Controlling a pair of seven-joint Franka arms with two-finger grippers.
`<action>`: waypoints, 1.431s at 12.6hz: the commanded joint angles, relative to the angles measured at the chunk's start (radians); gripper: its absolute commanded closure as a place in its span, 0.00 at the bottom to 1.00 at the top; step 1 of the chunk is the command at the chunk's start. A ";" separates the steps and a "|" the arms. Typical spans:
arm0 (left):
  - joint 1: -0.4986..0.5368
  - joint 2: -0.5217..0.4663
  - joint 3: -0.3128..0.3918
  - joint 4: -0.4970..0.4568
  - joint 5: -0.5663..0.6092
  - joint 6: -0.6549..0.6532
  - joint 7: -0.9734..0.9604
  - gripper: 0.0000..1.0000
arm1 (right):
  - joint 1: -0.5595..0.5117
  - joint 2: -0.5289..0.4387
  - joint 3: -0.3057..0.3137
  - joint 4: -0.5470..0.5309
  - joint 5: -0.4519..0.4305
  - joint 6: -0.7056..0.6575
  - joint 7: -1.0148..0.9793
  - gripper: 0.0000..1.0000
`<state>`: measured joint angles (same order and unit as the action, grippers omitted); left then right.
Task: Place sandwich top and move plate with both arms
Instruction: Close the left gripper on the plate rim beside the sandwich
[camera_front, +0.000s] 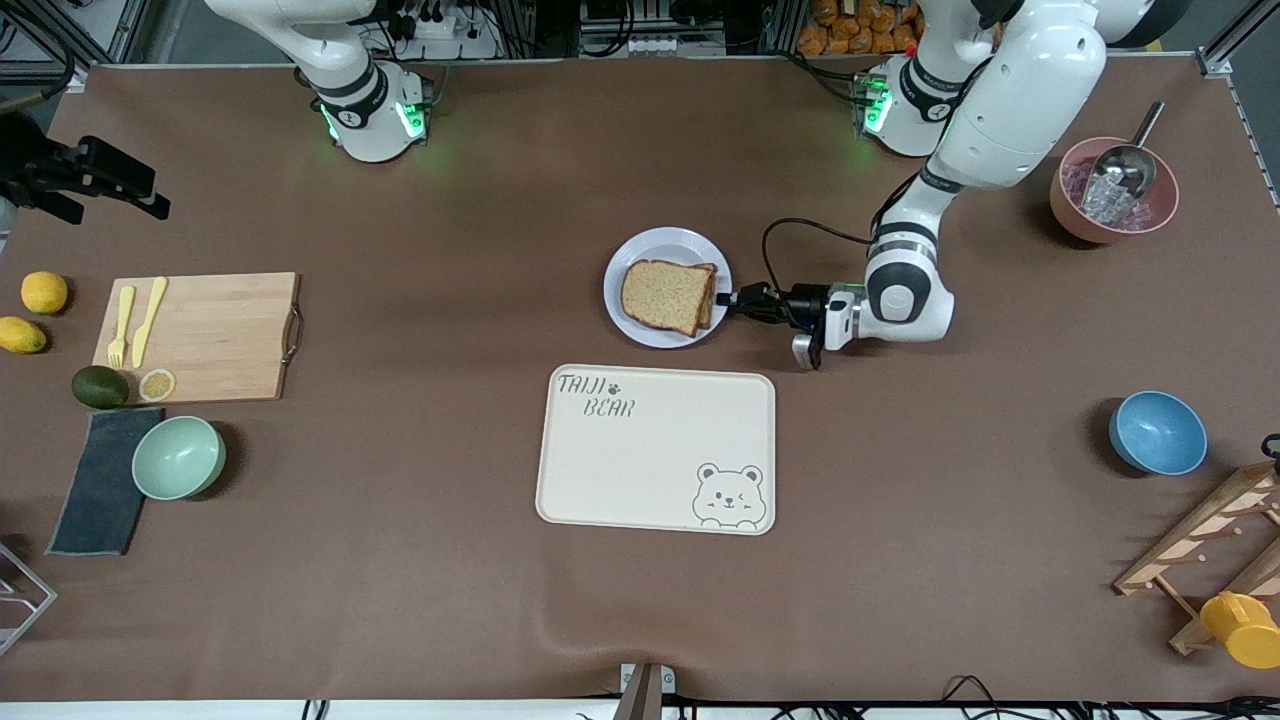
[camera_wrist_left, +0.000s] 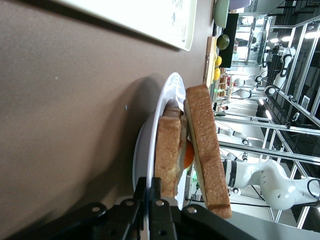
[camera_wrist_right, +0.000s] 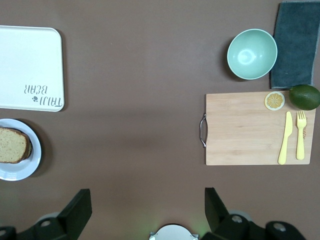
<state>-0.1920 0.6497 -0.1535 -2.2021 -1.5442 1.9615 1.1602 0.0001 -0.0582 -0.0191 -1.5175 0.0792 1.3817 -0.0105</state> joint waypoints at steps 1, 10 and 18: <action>0.006 0.011 -0.003 0.022 -0.028 -0.003 0.042 1.00 | 0.003 -0.012 0.001 0.031 -0.004 -0.015 0.009 0.00; 0.037 -0.030 -0.004 0.022 -0.028 -0.065 0.069 1.00 | -0.003 -0.008 -0.005 0.042 -0.009 -0.024 0.009 0.00; 0.052 -0.062 -0.021 0.048 -0.056 -0.082 0.052 1.00 | 0.000 -0.009 -0.004 0.042 -0.010 -0.026 0.009 0.00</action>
<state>-0.1533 0.6262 -0.1587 -2.1398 -1.5591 1.9022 1.2056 -0.0013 -0.0599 -0.0246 -1.4818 0.0792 1.3665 -0.0095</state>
